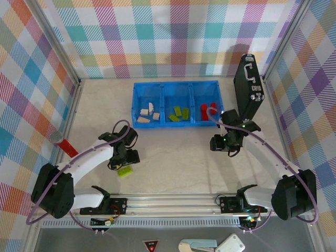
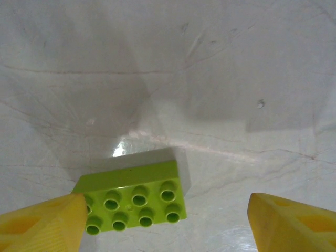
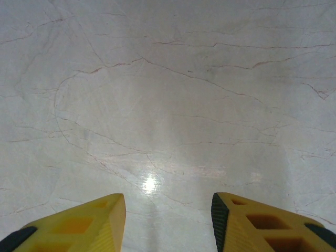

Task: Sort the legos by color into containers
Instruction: Pick up the lego from the bottom-left of the table.

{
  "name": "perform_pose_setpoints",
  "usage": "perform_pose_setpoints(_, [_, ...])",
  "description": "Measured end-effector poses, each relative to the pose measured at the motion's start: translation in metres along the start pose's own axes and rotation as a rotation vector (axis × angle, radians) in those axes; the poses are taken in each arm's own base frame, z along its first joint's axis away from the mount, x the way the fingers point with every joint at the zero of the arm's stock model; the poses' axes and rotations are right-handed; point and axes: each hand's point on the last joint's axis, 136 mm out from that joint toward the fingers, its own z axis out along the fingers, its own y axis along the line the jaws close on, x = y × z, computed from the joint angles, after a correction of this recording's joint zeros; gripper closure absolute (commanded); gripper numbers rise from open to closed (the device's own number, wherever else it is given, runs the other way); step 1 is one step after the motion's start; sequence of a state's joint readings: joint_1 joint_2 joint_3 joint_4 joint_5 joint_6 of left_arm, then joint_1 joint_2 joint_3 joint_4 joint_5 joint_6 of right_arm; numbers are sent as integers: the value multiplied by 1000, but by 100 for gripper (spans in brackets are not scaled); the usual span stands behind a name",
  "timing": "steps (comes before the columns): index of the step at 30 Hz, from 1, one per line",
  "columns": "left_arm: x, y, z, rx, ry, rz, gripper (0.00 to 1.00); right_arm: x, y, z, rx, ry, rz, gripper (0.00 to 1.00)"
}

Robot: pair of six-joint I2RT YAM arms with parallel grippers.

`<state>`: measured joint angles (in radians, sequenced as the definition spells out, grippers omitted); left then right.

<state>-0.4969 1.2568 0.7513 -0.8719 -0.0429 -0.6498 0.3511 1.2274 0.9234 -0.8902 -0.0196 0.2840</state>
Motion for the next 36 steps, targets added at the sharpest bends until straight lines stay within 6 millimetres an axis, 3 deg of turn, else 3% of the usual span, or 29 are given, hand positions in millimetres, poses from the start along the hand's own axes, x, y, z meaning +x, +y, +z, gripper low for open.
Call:
perform_pose_setpoints(7, [16, 12, 15, -12, 10, -29, 20, 1, 2, 0, -2, 2, -8, 52])
perform_pose_setpoints(36, [19, 19, 9, -10, -51, -87, 18, 2, 5, 1, -5, 6, -22, 52])
